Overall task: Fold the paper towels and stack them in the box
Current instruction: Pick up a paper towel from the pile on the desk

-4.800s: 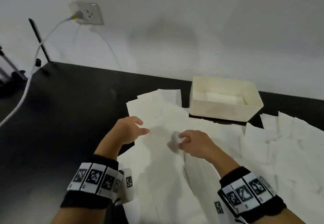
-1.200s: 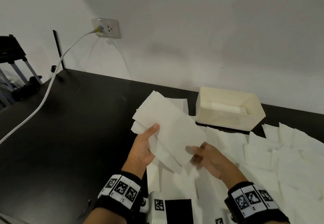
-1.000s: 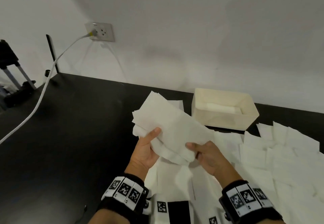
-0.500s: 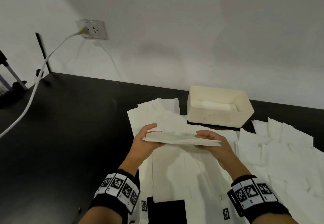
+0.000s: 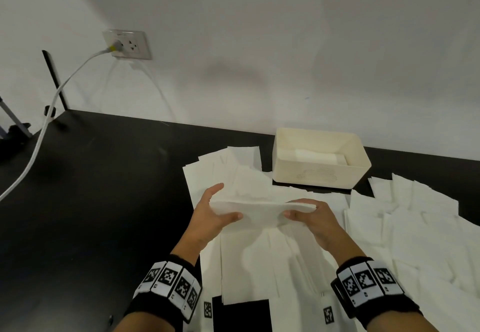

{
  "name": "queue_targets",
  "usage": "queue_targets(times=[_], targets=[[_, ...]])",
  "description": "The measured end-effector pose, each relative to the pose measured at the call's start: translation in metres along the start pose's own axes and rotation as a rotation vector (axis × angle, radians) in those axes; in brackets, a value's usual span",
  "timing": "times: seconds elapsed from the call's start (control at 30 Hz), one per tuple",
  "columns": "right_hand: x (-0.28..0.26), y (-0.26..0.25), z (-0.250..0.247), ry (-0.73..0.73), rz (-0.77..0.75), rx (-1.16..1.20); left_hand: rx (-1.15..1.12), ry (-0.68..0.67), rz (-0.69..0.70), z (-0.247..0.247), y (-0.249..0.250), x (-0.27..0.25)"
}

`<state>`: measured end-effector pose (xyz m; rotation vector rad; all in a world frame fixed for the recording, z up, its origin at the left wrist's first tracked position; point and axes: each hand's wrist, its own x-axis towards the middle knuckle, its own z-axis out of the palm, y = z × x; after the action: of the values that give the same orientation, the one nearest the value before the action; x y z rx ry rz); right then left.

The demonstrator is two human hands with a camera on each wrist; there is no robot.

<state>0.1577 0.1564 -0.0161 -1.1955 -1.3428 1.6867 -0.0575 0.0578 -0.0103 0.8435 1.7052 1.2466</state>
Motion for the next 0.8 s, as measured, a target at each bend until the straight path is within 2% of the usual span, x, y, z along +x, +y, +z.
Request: queue_targets(times=[0.17, 0.37, 0.47, 0.6, 0.8], targets=[[0.000, -0.005, -0.006, -0.020, -0.029, 0.001, -0.066, -0.011, 0.077, 0.000, 0.005, 0.006], [0.002, -0.003, -0.012, -0.047, -0.024, -0.047, 0.020, -0.034, 0.019, -0.002, 0.000, 0.014], [0.002, -0.005, -0.005, -0.071, -0.004, -0.078, -0.051, -0.050, 0.012, 0.003, 0.000, 0.016], [0.003, -0.006, -0.008, -0.009, 0.047, -0.087, -0.003, -0.045, -0.008, 0.003, -0.003, 0.018], [0.002, -0.005, -0.009, -0.013, 0.069, -0.163, 0.051, -0.110, 0.021, 0.002, -0.004, 0.021]])
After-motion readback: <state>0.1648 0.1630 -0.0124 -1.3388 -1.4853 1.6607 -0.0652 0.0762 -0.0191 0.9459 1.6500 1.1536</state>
